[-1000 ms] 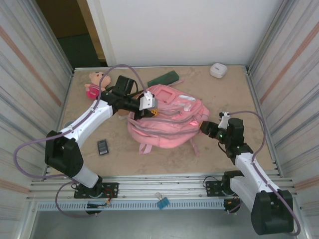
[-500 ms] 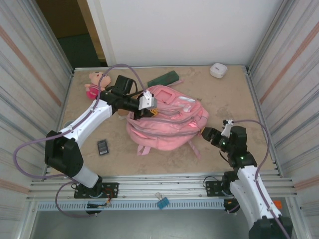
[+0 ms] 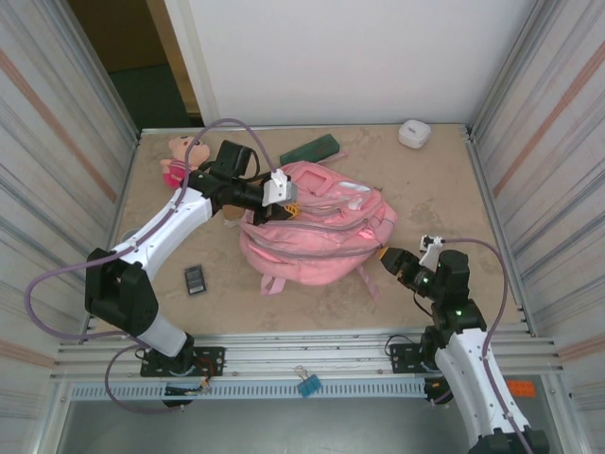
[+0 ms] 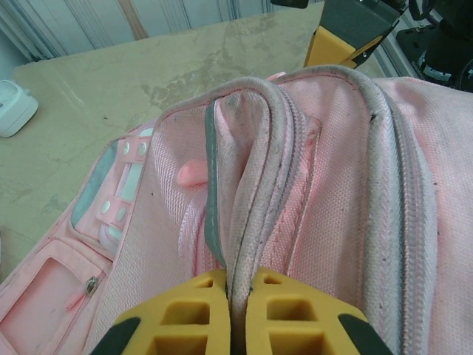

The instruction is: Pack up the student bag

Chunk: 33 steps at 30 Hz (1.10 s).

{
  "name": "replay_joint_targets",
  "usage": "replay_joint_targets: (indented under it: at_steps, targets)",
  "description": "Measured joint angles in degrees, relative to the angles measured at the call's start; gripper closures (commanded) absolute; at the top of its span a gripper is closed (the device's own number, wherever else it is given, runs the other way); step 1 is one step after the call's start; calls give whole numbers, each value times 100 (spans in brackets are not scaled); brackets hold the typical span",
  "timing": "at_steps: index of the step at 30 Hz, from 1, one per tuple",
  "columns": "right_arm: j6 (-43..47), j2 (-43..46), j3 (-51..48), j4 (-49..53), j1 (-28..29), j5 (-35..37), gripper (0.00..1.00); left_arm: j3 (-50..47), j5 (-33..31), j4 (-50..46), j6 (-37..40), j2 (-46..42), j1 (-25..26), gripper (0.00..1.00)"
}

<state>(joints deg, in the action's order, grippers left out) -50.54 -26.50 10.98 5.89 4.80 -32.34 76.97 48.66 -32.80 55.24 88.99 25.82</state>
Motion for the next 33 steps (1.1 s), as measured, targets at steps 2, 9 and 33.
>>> replay_joint_targets:
  at_steps: [2, 9, 33]
  targets:
    - [-44, -332, 2, -168, 0, -144, 39, 7, 2, 0, 0, 4, 0, 100]
    - [-177, -1154, 4, -678, 31, -533, 41, 9, 48, 4, -52, 9, -2, 100]
    - [669, -2507, 1023, -581, 188, -476, 44, 9, 201, 179, -175, 17, -39, 100]
